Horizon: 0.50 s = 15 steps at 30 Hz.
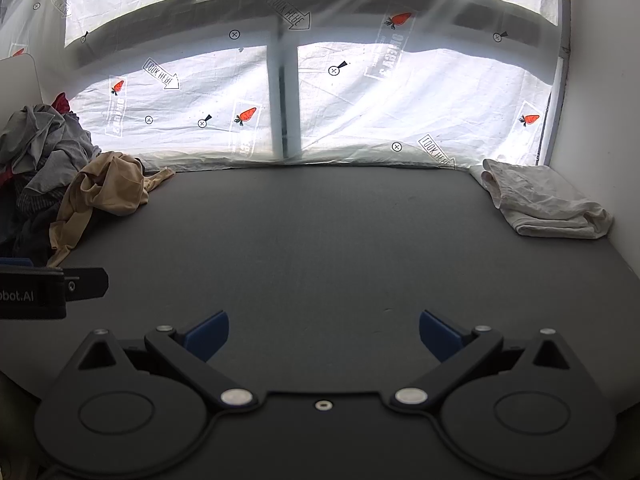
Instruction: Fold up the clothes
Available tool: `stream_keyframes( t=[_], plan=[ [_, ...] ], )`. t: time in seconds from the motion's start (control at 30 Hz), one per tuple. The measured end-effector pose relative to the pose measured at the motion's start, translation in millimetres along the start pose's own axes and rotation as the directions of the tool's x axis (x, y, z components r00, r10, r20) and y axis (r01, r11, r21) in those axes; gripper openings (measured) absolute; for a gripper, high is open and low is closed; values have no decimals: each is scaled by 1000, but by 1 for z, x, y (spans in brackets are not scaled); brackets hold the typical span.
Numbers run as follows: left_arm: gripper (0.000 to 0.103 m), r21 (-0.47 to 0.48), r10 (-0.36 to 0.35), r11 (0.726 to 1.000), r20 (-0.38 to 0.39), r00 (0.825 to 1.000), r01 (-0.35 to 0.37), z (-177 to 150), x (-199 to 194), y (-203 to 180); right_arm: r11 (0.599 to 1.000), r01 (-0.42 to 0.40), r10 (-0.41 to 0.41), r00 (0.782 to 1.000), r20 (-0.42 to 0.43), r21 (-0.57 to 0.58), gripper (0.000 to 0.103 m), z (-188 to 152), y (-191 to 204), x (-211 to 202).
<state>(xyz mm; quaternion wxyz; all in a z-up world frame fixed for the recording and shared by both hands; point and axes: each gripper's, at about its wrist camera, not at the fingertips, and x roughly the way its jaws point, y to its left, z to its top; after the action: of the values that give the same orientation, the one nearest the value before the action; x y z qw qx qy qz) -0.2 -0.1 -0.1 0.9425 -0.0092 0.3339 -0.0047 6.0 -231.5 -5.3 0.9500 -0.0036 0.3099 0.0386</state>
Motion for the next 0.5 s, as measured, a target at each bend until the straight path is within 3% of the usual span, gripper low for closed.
stream_keyframes(
  t=[0.5],
  plan=[
    [103, 5, 3, 1000, -7, 1000, -3, 4, -7, -8, 1000, 1, -1, 1000, -5, 2, 103, 2, -2, -4]
  ],
)
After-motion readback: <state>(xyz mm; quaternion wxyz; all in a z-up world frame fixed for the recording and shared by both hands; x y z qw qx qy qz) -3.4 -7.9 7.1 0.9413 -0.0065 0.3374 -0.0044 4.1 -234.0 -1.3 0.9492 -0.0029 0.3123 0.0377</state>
